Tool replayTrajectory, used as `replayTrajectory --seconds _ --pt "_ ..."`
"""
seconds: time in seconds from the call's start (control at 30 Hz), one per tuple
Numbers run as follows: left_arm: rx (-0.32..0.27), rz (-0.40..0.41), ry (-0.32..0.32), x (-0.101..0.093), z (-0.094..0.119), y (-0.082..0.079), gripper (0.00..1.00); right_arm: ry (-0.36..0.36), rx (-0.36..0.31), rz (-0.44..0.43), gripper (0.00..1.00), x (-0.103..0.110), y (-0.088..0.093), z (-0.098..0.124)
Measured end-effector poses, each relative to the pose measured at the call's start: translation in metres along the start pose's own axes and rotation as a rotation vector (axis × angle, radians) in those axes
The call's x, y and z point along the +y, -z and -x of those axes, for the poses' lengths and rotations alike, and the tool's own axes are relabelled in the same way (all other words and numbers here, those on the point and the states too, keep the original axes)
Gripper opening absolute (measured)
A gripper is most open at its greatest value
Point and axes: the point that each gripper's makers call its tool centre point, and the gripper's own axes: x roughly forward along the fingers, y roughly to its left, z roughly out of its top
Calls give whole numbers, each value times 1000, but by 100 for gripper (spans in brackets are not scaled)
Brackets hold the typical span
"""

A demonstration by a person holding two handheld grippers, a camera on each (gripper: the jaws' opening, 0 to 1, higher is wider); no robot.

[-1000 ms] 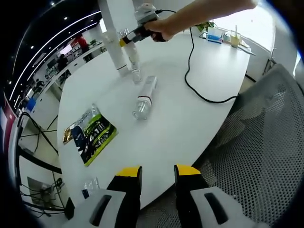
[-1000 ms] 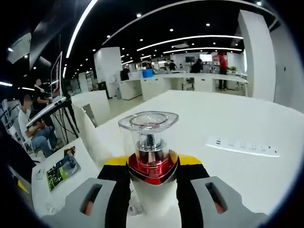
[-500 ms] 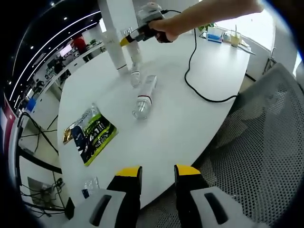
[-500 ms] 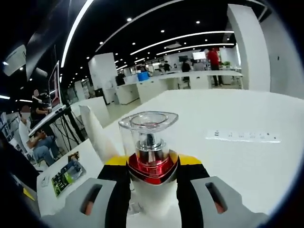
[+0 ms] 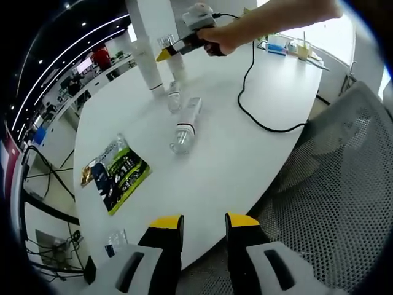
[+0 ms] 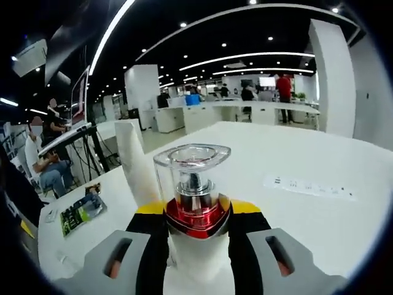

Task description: Arrange the skincare products in the storage area until every visible bottle or jar stands upright without overlapping.

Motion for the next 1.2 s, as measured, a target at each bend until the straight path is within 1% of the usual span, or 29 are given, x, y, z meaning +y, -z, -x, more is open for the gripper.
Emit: replayTrajectory --seconds 0.1,0.27,0.37,0.43,0.5,0.53,0.57,0.67,0.77,0.87,0.9,0.97,1.03,1.1,1.2 --pt "-3 0 0 0 0 -1 28 -3 -5 20 34 -3 2 2" --pt "-2 -2 0 0 0 0 28 6 -39 20 35 -4 5 8" --pt "-5 -1 2 0 0 -1 28 6 -48 22 35 -3 5 10" --pt "-8 6 6 -2 -1 -1 28 -3 -44 37 35 -2 5 10" --pt "-24 18 22 -5 -1 -4 28 -6 -35 49 35 -3 6 10" --pt "-34 22 30 -7 -1 -6 28 0 -31 69 35 -4 6 11" --pt "-41 22 35 -8 0 -7 28 -6 -28 59 35 -3 6 10" --pt "-23 26 38 -8 -1 -4 28 -5 -28 59 35 -3 7 9" --pt "-21 24 39 -9 -2 -4 28 -9 -22 53 35 -3 7 8" --pt "-22 26 39 -9 -1 -4 28 -18 -31 47 36 -2 2 11" --pt "-27 30 40 -9 -1 -5 28 -20 -28 45 37 -2 2 12" --pt "-32 30 39 -9 -1 -6 28 -48 13 35 39 2 7 13" --pt "-31 28 41 -9 -1 -6 28 -39 37 81 40 -1 10 16" --pt "-31 26 41 -9 -1 -6 28 -48 43 70 40 -2 8 16" --pt "-29 24 42 -9 -1 -5 28 -57 56 93 39 -2 6 17"
